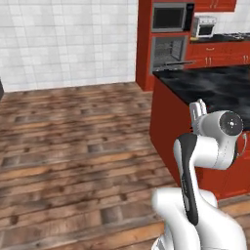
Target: Pick up the tongs from the counter and place them near the plate next to the oven.
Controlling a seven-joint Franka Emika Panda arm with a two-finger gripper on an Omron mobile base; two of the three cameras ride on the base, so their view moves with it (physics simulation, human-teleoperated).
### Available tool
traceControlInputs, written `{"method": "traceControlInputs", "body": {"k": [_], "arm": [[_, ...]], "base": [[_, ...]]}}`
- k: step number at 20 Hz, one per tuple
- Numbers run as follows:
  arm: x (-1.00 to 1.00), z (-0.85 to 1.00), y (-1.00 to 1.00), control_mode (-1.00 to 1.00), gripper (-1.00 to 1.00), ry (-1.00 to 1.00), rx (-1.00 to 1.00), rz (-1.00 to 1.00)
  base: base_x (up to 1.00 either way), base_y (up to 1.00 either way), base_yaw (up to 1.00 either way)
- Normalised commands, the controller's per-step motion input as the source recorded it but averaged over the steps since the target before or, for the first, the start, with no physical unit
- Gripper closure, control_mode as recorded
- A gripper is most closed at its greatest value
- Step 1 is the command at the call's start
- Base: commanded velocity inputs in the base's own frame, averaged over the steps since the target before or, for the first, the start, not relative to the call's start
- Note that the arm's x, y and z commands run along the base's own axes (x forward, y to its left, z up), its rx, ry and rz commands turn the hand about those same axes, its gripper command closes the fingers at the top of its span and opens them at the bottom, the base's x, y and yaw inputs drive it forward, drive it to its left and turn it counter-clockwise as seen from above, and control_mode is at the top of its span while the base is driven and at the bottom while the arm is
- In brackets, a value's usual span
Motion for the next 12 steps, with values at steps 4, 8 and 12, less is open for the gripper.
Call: {"method": "traceControlInputs", "body": {"k": [4,8,12], "arm": [[0.00,0.00,0.00,1.00,1.00,0.00,0.00,0.00],[0.00,0.00,0.00,1.00,1.00,0.00,0.00,0.00],[0.00,0.00,0.00,1.00,1.00,0.00,0.00,0.00]], "base": [[1.00,0.03,0.00],[1.00,0.16,-0.04],[1.00,0.34,-0.07]]}}
